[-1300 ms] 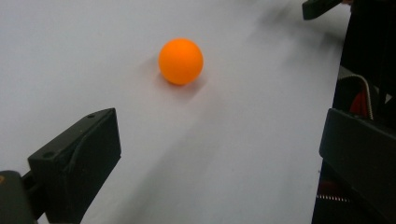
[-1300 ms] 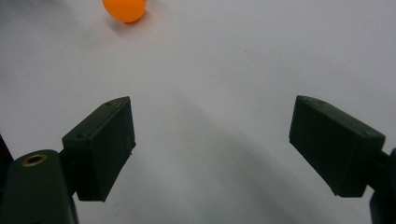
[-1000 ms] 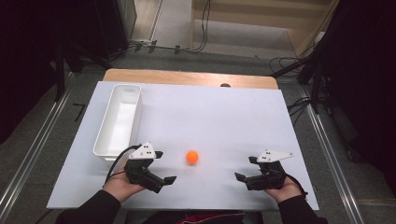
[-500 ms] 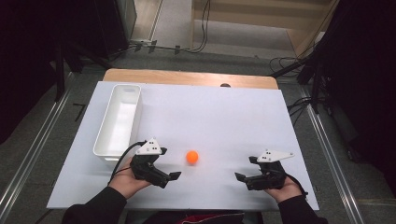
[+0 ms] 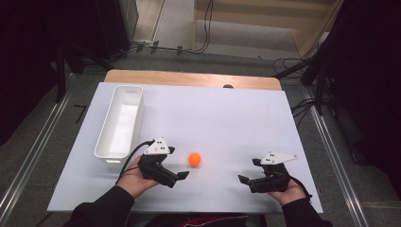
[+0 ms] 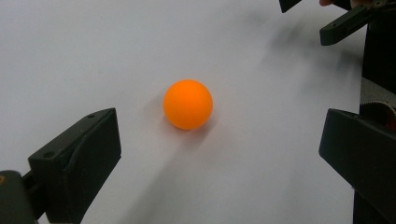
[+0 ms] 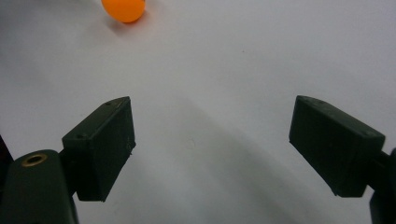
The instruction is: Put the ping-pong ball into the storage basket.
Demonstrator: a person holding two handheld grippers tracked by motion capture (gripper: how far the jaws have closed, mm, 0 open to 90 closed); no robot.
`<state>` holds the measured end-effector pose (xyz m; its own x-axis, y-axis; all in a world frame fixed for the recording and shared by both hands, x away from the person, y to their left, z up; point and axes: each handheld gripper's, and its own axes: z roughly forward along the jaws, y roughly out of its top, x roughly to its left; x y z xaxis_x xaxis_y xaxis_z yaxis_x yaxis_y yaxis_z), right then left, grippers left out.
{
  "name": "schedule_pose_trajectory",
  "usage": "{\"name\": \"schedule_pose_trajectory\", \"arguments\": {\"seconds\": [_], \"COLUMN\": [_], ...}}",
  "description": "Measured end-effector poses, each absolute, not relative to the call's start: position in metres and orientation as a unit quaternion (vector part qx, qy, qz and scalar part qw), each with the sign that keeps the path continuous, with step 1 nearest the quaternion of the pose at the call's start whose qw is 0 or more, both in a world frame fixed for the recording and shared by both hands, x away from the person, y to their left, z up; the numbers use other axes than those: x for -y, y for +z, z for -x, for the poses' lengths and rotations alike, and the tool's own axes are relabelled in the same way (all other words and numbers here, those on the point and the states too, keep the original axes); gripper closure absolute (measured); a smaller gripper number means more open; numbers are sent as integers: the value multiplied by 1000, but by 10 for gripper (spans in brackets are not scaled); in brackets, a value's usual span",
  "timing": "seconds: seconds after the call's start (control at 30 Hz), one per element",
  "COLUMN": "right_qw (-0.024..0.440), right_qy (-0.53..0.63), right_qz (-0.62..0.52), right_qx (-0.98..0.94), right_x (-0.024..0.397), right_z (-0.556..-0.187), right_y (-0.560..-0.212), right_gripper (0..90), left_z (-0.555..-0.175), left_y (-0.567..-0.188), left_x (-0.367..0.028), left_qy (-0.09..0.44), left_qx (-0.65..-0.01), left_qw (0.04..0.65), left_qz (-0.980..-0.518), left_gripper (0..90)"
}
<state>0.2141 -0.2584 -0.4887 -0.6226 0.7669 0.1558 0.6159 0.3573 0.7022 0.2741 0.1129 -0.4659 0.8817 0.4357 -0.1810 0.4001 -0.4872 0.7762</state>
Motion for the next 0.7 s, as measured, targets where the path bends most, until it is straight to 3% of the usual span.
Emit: {"name": "schedule_pose_trajectory", "arguments": {"seconds": [0.7], "right_qw": [102], "right_qy": [377], "right_qz": [-418], "right_qx": [-821], "right_x": [258], "right_z": [-214], "right_y": [-489], "right_gripper": [129], "left_z": [-281], "left_y": [-470], "left_x": [-97], "left_qy": [20], "left_qx": [-235], "left_qw": [426], "left_qz": [-874], "left_gripper": [0]}}
